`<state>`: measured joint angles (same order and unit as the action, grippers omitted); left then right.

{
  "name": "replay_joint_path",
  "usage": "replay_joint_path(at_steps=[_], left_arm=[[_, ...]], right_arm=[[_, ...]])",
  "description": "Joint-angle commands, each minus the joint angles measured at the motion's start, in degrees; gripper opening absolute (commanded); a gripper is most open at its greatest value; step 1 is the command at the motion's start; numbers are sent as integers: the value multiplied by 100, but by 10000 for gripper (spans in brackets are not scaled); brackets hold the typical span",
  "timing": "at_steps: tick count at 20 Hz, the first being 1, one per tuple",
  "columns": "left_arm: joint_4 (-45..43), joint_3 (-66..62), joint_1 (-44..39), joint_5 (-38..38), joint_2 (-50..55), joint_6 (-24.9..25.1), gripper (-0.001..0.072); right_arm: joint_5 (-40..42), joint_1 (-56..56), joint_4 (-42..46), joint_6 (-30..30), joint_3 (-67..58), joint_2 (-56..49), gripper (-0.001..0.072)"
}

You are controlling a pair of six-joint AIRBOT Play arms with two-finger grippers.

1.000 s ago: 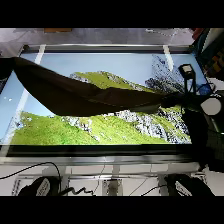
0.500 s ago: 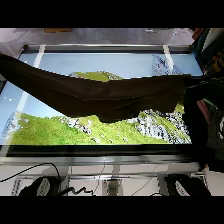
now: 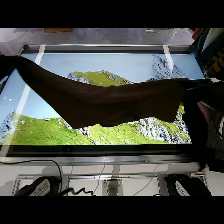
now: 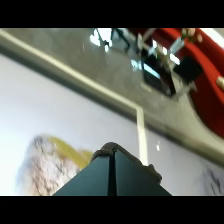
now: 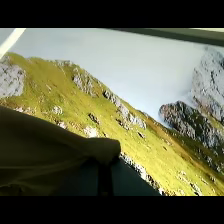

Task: Fold the clothes and pants, and hang the long-sleeved shirts on hangers.

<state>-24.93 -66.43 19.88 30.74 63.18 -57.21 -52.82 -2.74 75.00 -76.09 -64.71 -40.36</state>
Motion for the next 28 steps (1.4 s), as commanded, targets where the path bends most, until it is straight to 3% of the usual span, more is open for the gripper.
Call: replay_joint_path(at_steps=[1,5,8,9,11,12,15,18,19,20,21,25,28], left_arm=[[13,-7,-999,-1027,1014,2,12],[-105,-7,-1888,-3429,1528,127,12],[-796,-7,-1952,-3899,1523,133,31],[-879,-4,-1941,-3757,1521,133,149],[-935,-4,-1899,-3167,1523,125,644],[-933,-4,-1862,-2767,1523,107,702],[-935,-4,-1668,-1484,1521,81,701],[-960,2,-1322,-59,1523,-708,693],[-1036,59,-1202,249,1521,-940,661],[-1259,157,-1078,584,1519,-1117,581],[-1528,286,-979,944,1517,-1257,569],[-1963,1204,-927,2621,1523,-1311,569],[-1961,1648,-1110,2796,1670,-1250,574]], right_arm=[[507,2,227,-46,254,-940,17],[1447,2,308,-46,273,-2267,17],[1532,0,273,-61,273,-2879,17],[1471,0,273,-109,275,-2962,17],[1394,0,221,-109,273,-2986,17],[1379,0,188,-109,273,-2966,17],[1268,0,177,-107,273,-2955,17],[1147,0,177,-105,273,-2955,17],[1147,0,177,-107,273,-2955,17],[1147,0,177,-105,273,-2955,17],[1143,0,177,-105,273,-2955,17],[1167,0,177,-105,273,-2955,17],[1189,0,175,-105,273,-2957,17]])
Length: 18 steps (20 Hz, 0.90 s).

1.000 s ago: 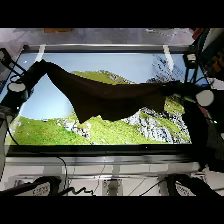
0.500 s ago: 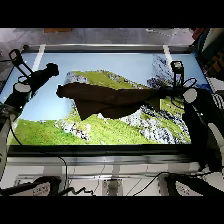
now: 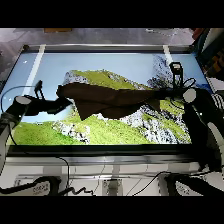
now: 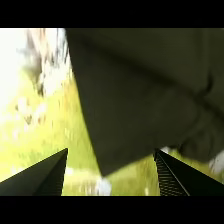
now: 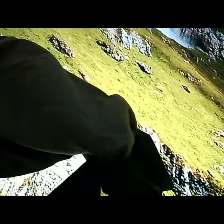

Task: Fold the clothes and pants, and hang the long-sleeved shirts on hangers.

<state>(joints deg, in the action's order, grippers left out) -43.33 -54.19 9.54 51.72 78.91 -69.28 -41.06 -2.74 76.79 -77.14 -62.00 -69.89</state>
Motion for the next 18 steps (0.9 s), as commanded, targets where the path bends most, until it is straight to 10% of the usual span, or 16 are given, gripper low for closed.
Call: replay_joint_path(at_steps=[1,9,12,15,18], left_arm=[[-116,431,-162,704,186,33,574],[892,415,-695,-363,1130,136,574],[1587,411,-695,-439,1241,874,541],[2070,337,-693,-444,1239,1526,132],[2133,42,-651,-435,1233,1858,13]], right_arm=[[9,0,-4,0,2,-2,17],[11,0,-9,0,2,-2,17],[11,0,-7,0,2,-2,17],[11,0,-9,0,2,-2,17],[4,0,-7,0,2,-2,17]])
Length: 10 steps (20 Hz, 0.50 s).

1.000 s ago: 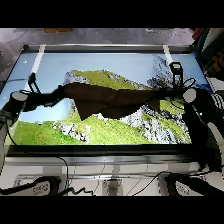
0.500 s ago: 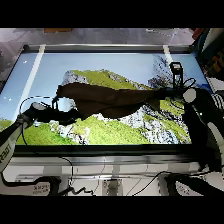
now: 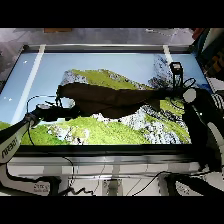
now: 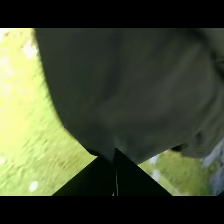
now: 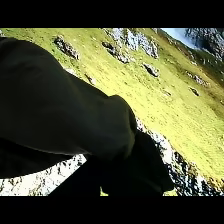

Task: Fold the clothes and pants, and hang the long-sleeved shirts on hangers.

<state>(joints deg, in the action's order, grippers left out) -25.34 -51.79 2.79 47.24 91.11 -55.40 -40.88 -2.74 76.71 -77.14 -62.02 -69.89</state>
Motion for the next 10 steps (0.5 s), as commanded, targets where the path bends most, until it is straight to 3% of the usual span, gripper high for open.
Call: replay_joint_path(at_steps=[1,6,10], left_arm=[[334,-328,46,72,0,470,12],[332,-1272,455,1320,-431,472,12],[337,-2079,1056,2004,-1416,455,11]], right_arm=[[-13,0,4,2,4,2,17],[-55,2,149,9,-118,457,17],[-13,2,507,26,-511,1237,17]])
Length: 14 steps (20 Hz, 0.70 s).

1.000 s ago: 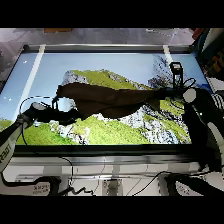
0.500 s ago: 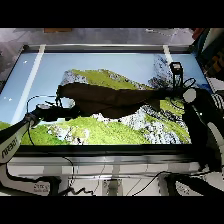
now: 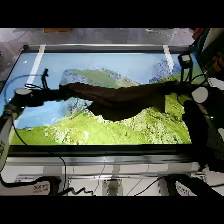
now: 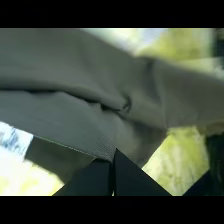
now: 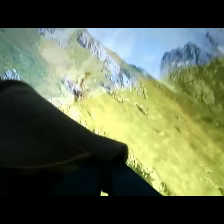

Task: Fold the clothes and pants, and hang the long-sleeved shirts on hangers.

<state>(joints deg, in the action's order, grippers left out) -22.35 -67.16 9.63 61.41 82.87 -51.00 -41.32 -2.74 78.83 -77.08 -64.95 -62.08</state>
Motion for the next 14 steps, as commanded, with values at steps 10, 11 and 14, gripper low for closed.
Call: replay_joint_path(at_steps=[10,11,14], left_arm=[[50,-1167,2319,-1303,-4072,7,12],[48,-1167,2448,-1532,-4321,9,12],[48,-1167,2699,-2321,-4937,7,12]], right_arm=[[37,0,946,15,-916,3029,17],[42,0,938,13,-1008,3283,17],[39,0,796,13,-1272,3971,17]])
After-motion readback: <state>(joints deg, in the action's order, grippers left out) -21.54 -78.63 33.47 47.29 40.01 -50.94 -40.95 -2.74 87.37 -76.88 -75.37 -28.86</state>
